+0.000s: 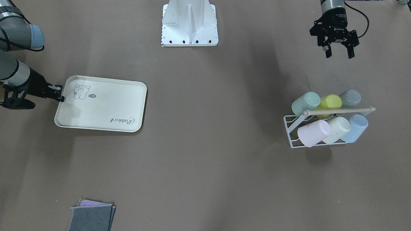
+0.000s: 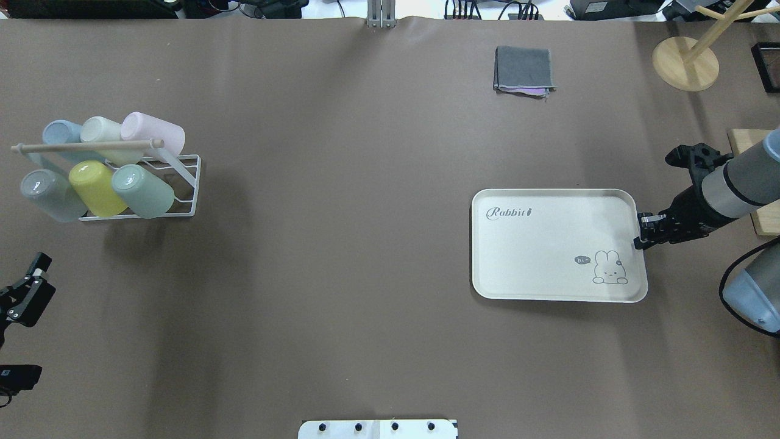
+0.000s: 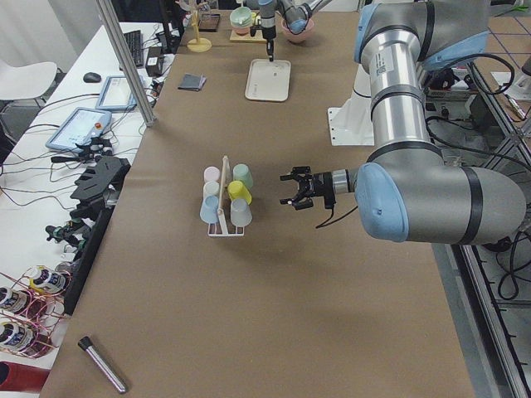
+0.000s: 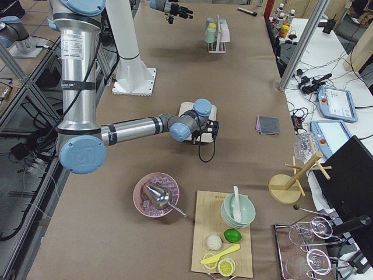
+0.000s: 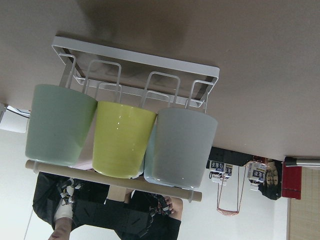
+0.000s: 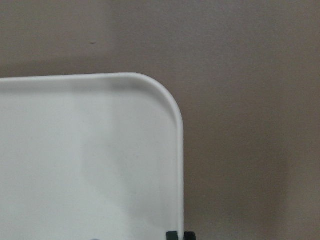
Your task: Pick up and place green cup on tray
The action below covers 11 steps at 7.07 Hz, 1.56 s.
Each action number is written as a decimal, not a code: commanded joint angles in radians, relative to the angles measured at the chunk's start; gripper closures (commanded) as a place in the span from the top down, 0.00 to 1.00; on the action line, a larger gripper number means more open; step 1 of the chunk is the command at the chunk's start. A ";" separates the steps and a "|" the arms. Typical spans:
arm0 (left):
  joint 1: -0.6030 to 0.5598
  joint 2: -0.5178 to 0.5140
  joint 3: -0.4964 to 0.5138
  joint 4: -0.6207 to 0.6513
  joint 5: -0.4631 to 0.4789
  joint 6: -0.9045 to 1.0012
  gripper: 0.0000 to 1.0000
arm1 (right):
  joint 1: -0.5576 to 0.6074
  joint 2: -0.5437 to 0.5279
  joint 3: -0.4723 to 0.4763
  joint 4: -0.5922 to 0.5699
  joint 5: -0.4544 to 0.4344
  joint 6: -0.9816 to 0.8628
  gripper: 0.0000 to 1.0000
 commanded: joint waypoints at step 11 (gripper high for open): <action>-0.115 -0.466 0.273 -0.130 0.001 0.284 0.98 | -0.075 0.274 -0.018 0.023 0.089 0.125 0.00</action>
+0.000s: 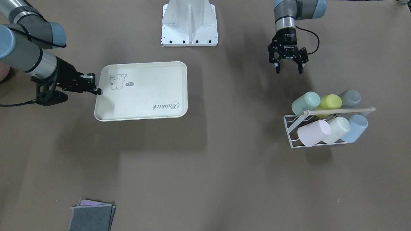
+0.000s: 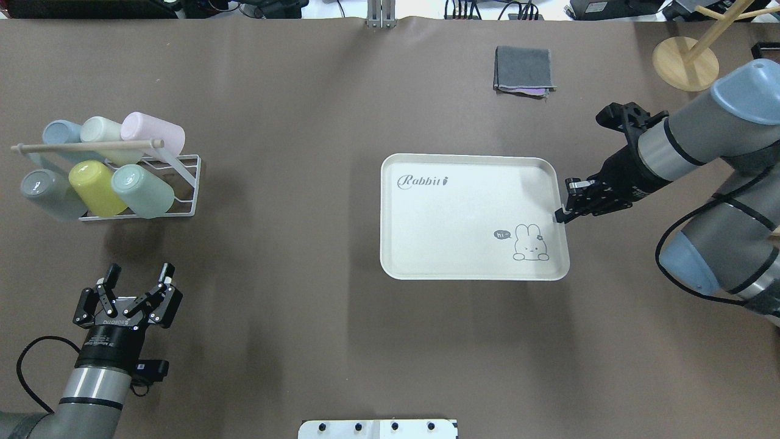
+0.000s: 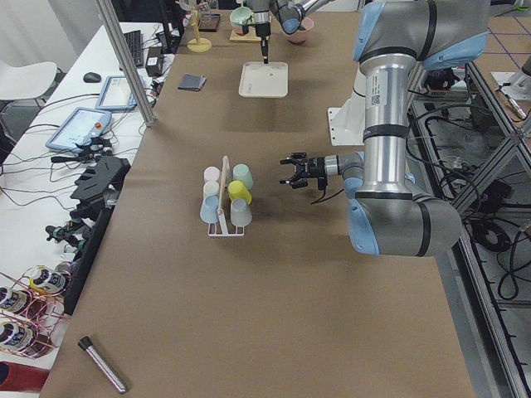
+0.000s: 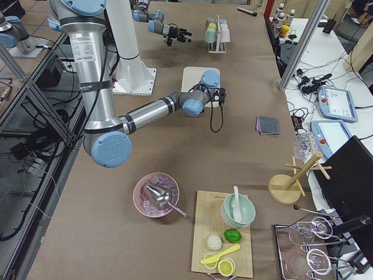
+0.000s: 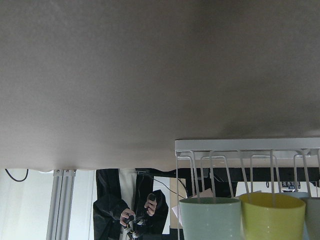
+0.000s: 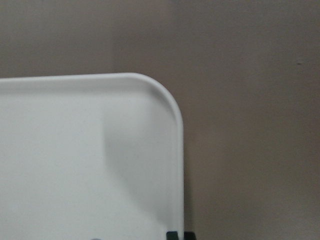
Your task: Pick up and place green cup on tray
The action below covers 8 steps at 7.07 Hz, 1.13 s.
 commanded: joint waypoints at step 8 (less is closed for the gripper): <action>-0.104 -0.060 0.080 -0.001 -0.011 -0.001 0.98 | -0.186 0.327 -0.254 0.008 -0.173 0.157 0.00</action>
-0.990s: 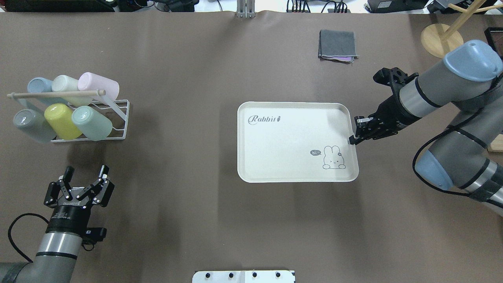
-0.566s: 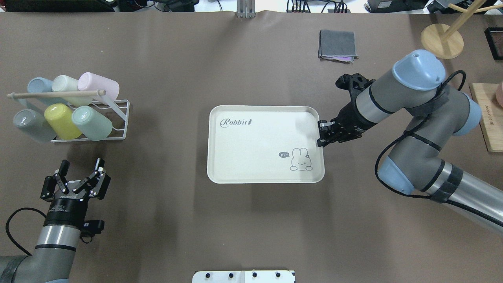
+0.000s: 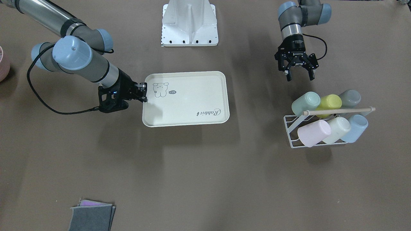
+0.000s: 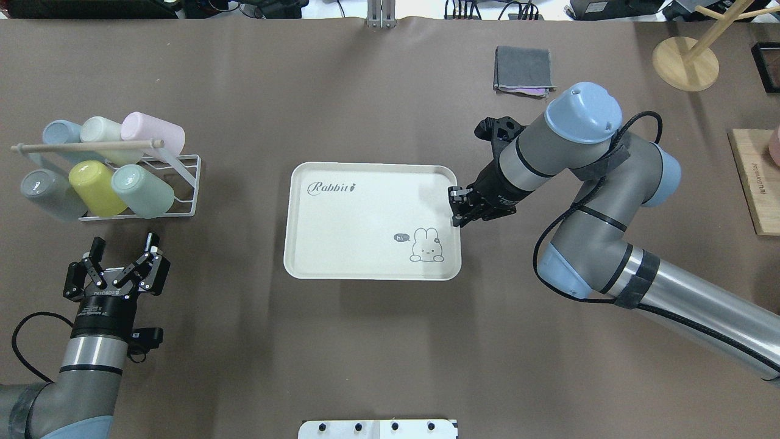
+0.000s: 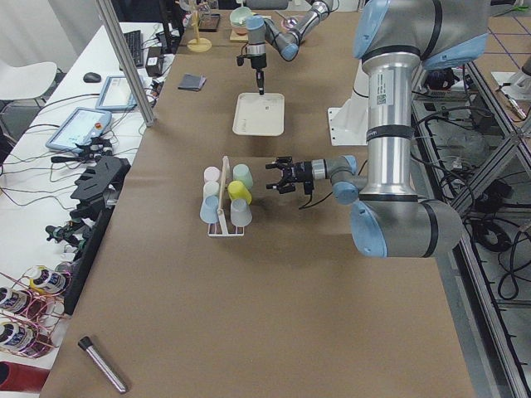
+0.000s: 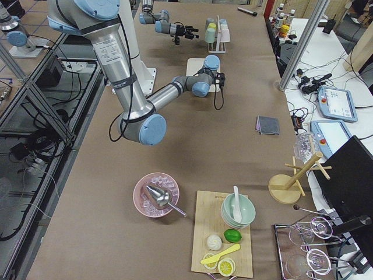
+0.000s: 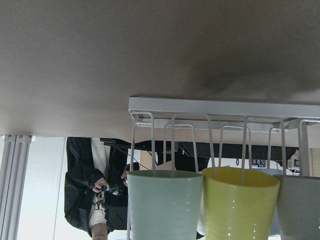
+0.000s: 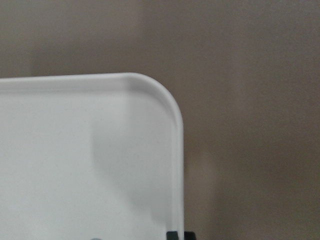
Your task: Pick up and place green cup on tray
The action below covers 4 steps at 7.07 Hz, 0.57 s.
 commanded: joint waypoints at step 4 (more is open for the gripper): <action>-0.032 -0.054 0.036 0.003 -0.003 0.002 0.98 | -0.041 0.054 -0.086 0.008 -0.033 0.004 0.00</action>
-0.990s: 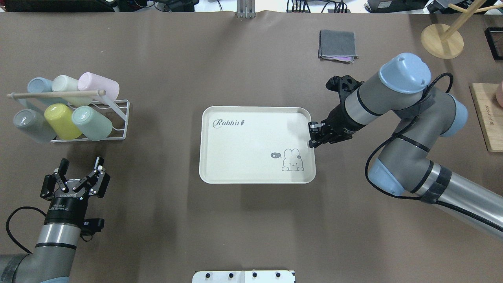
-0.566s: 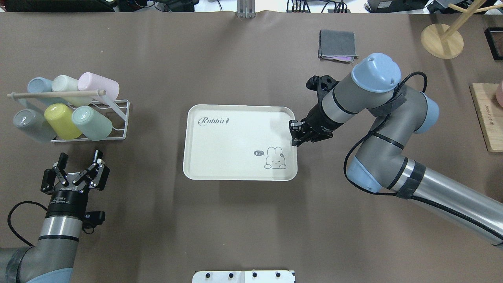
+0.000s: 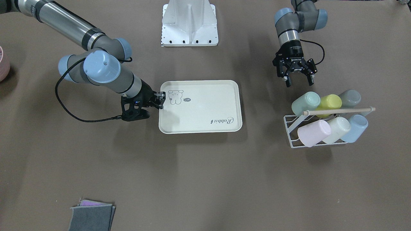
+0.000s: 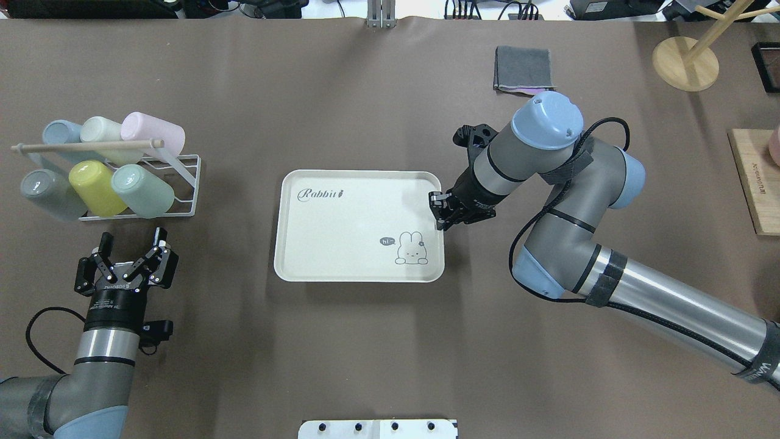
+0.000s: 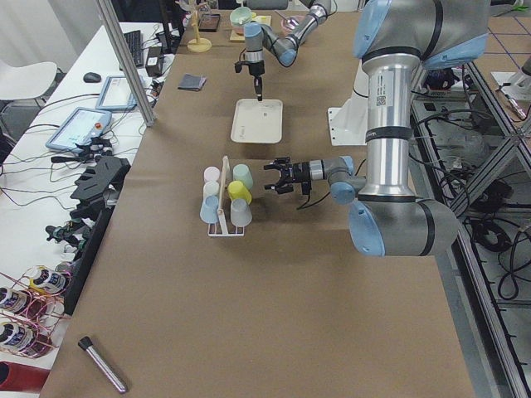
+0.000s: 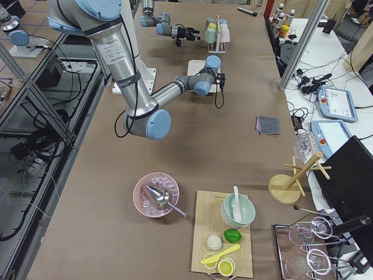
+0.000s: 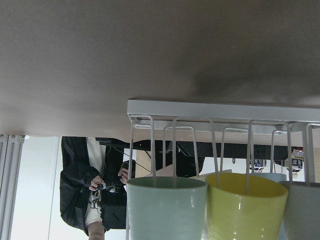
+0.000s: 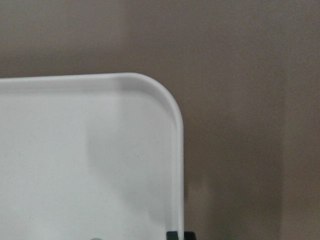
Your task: Pick up and place green cup on tray
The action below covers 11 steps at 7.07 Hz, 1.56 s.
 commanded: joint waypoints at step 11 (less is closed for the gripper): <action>-0.127 -0.174 0.182 -0.002 -0.003 -0.002 0.98 | 0.107 -0.140 0.151 -0.006 -0.010 -0.050 1.00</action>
